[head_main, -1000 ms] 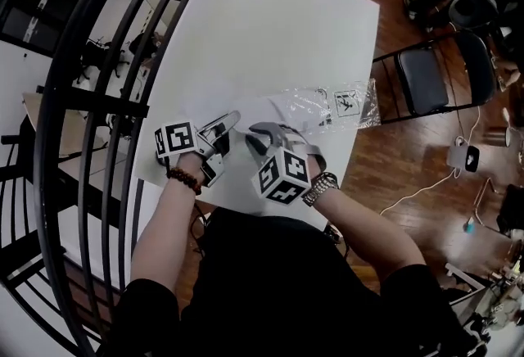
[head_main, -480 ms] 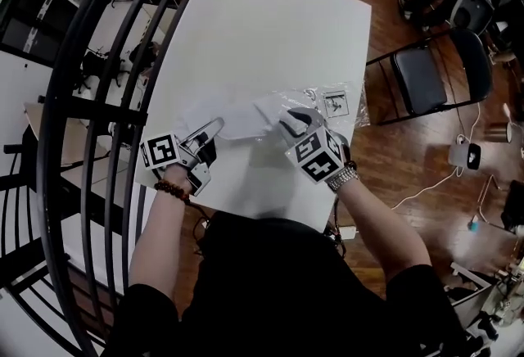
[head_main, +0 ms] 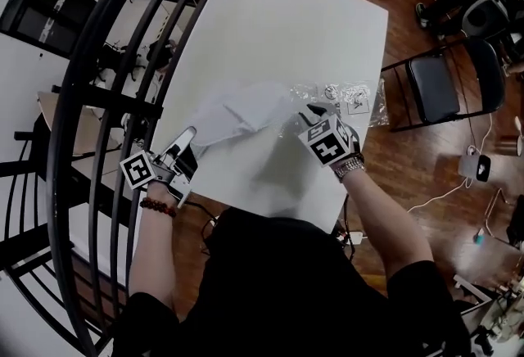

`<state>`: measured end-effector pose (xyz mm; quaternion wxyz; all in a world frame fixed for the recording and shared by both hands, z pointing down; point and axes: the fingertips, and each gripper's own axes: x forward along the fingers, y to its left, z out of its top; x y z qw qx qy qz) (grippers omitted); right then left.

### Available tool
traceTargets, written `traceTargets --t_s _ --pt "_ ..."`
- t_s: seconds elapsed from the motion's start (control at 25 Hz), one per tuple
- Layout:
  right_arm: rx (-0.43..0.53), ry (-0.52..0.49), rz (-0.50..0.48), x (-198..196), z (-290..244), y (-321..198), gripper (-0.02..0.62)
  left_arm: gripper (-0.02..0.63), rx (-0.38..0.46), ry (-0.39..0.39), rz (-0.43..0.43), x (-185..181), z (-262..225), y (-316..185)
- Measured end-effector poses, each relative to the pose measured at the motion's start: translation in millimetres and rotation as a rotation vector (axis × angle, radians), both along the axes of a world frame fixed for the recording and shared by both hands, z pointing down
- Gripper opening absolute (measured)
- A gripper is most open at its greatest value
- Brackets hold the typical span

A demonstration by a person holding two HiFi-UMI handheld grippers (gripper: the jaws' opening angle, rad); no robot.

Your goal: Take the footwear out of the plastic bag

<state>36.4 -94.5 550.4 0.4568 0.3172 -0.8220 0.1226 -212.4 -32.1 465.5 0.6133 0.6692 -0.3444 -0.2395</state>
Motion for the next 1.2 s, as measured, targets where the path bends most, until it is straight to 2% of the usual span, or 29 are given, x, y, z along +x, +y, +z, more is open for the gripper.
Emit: traceTargets --t_s 0.16,0.36,0.44,0.52,0.64,0.72,0.8,0.88,0.96,1.08,1.2 --pt "-0.018 0.003 0.007 -6.6 8.3 -4.2 0.095 0.041 0.002 0.011 -0.116 -41.1 3.9 17.1" --pt "-0.024 0.001 0.016 -14.7 12.6 -8.5 0.095 0.041 -0.012 0.047 -0.236 -68.4 18.5 31.2" --pt "-0.028 -0.009 0.018 -20.0 12.9 -9.0 0.095 0.043 -0.029 0.043 -0.277 -74.9 26.9 33.2" --pt "-0.024 -0.018 0.014 -26.2 10.0 -7.8 0.095 0.048 -0.048 0.005 -0.300 -79.9 34.5 35.0" --pt "-0.005 -0.030 0.007 -32.5 0.6 -4.4 0.095 0.061 -0.056 -0.113 -0.273 -81.3 41.7 36.4" --pt "0.009 -0.032 0.004 -31.9 -4.7 -2.8 0.100 0.162 -0.061 -0.218 -0.230 -80.5 47.3 35.9" --pt "0.016 -0.037 0.014 -28.7 -11.9 0.2 0.101 0.207 -0.094 -0.359 -0.201 -87.0 58.5 39.1" --pt "0.025 -0.043 0.018 -25.9 -19.1 5.0 0.101 0.226 -0.125 -0.484 -0.197 -93.9 64.0 42.6" --pt "0.035 -0.056 0.012 -24.5 -25.4 11.1 0.101 0.239 -0.141 -0.571 -0.212 -97.6 63.7 46.8" --pt "0.054 -0.083 0.003 -19.0 -36.5 21.7 0.101 0.244 -0.158 -0.681 -0.230 -92.1 60.1 59.5" --pt "0.078 -0.110 -0.004 -10.6 -48.3 33.8 0.101 0.242 -0.124 -0.756 -0.201 -70.0 46.3 69.2"
